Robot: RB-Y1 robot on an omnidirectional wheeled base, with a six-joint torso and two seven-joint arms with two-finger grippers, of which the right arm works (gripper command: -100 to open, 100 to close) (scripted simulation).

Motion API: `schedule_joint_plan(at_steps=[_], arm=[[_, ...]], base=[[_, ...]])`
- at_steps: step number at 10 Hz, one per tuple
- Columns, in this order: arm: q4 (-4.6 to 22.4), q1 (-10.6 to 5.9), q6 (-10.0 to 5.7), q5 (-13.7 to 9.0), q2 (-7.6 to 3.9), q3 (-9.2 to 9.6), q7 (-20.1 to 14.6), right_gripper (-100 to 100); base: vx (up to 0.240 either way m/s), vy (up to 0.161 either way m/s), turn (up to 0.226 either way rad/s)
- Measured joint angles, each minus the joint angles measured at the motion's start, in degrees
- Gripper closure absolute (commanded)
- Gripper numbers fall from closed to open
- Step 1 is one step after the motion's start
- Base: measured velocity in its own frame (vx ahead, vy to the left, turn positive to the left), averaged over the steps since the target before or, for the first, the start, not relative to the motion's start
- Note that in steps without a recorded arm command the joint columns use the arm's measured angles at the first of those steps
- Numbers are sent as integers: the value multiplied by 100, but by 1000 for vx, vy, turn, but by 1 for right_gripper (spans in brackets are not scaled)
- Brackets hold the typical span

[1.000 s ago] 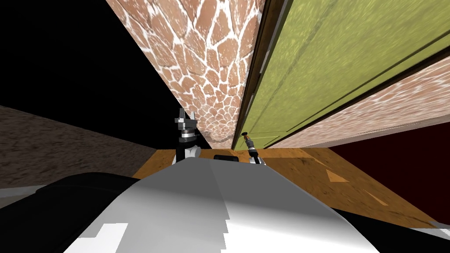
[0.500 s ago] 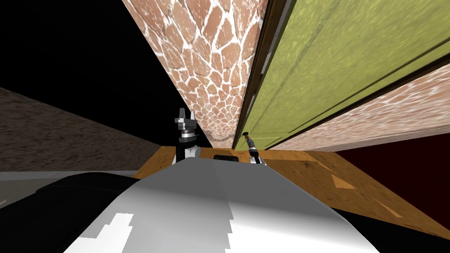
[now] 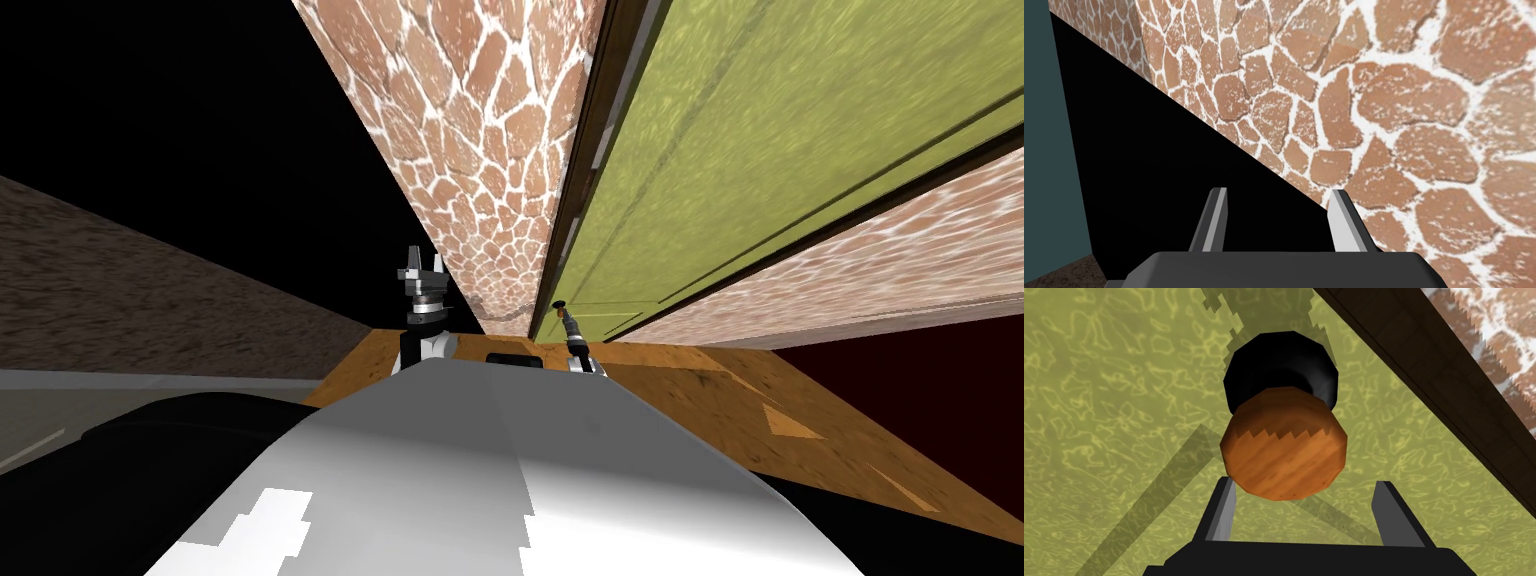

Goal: Pull the door open

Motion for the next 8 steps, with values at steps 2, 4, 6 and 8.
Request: schedule_joint_plan(at_steps=[2,4,6,8], arm=[[-180,86,108,-190,-35,25,-281,100],[-122,36,92,-266,-25,31,-451,100],[42,-45,23,-279,-9,16,-423,100],[100,-54,-23,-288,-63,18,-460,100]], base=[[-64,-16,153],[-13,-9,-16],[-1,1,-12],[-3,0,-2]])
